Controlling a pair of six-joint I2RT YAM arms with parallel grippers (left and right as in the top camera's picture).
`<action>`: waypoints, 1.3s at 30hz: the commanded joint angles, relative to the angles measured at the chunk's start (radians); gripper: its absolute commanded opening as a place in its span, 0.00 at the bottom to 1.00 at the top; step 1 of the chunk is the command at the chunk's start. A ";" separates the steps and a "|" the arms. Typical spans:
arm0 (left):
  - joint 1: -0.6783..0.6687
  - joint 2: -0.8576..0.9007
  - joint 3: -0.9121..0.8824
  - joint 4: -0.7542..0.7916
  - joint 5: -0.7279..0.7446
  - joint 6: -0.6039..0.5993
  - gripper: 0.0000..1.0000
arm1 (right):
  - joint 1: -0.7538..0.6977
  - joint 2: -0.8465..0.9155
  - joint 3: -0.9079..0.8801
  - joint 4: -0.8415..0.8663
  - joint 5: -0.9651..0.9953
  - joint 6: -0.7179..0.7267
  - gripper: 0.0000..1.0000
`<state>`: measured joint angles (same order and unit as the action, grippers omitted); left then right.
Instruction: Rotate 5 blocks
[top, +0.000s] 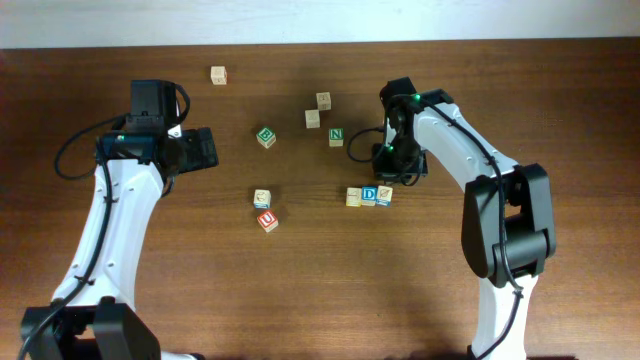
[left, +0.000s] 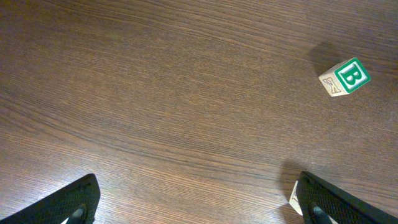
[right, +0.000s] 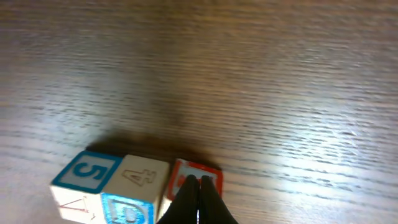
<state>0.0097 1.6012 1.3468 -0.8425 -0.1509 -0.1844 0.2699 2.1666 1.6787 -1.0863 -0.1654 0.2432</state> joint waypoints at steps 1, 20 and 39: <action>0.006 0.005 0.015 -0.001 -0.011 -0.013 0.99 | 0.000 -0.004 -0.007 0.005 -0.038 -0.038 0.05; 0.006 0.005 0.015 -0.001 -0.011 -0.013 0.99 | 0.019 -0.004 -0.007 -0.002 -0.068 -0.106 0.05; 0.006 0.005 0.015 -0.001 -0.011 -0.013 0.99 | 0.045 -0.006 0.277 -0.104 -0.109 -0.108 0.05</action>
<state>0.0097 1.6012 1.3468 -0.8421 -0.1509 -0.1844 0.2985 2.1681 1.8397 -1.1648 -0.2276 0.1455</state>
